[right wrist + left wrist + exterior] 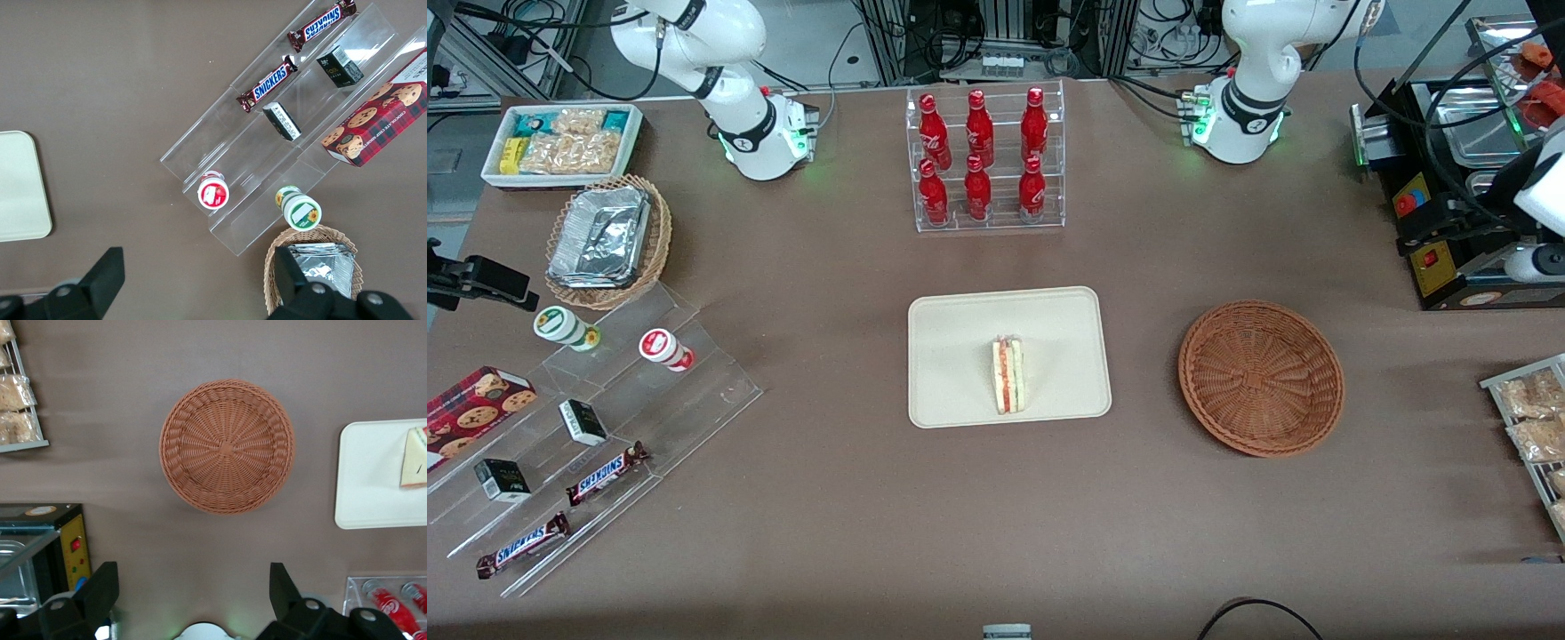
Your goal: Place sandwich from basket to tray
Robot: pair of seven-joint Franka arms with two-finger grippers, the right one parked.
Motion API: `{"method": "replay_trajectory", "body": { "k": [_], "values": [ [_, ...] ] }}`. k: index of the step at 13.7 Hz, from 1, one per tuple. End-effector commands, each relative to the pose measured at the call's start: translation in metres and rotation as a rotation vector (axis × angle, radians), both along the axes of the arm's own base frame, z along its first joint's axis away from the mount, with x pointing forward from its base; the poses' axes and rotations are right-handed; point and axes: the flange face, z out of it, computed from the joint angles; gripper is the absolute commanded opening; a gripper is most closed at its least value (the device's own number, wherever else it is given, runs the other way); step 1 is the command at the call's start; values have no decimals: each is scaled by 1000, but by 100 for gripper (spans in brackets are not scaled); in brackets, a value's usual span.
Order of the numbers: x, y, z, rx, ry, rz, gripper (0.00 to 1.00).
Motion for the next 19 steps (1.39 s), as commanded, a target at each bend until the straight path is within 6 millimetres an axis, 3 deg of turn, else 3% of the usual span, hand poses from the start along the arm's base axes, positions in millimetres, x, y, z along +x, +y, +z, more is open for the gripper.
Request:
{"method": "replay_trajectory", "body": {
  "k": [1,5,9,14,19],
  "values": [
    [-3,2,-3,-20,1,-50,100],
    [14,-6,-27,-44,5,-56,100],
    [11,-3,-24,-36,-16,-59,100],
    [-12,4,-16,-38,-93,-43,100],
    [-10,2,-15,-39,-93,-37,100]
  ]
}}
